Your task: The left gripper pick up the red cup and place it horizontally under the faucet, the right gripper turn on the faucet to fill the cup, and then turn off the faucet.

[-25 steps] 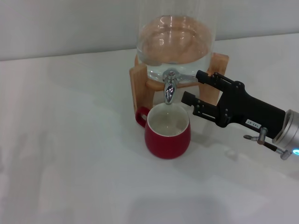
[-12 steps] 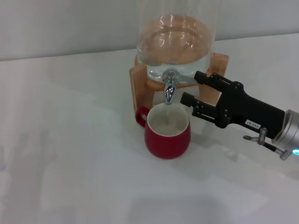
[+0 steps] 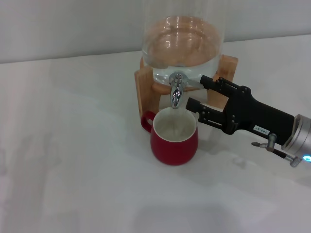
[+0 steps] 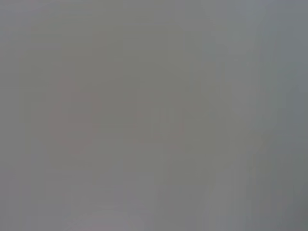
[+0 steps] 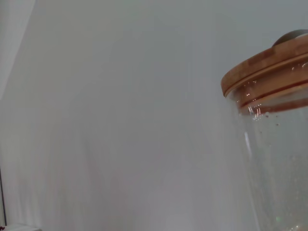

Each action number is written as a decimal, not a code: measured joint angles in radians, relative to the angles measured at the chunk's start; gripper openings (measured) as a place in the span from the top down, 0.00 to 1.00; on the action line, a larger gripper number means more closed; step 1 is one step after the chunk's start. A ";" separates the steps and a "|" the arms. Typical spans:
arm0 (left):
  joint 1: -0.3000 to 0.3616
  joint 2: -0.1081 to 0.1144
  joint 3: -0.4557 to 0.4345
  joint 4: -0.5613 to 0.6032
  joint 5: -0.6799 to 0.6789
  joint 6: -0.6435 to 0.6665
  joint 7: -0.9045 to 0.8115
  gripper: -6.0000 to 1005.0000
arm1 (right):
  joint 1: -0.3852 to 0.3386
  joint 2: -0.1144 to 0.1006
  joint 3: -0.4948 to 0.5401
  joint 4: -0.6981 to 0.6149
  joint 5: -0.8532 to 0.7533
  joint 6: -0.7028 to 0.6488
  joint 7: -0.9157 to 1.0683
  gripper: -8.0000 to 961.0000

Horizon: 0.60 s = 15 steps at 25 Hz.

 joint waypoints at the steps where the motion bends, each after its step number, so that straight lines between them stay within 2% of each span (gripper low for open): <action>1: -0.001 0.000 0.000 0.000 0.000 0.000 0.000 0.54 | 0.000 0.000 0.000 0.000 0.000 0.000 0.000 0.22; 15: -0.011 0.001 0.000 0.000 -0.001 -0.003 0.000 0.54 | -0.001 0.000 -0.003 -0.001 -0.023 -0.011 0.004 0.22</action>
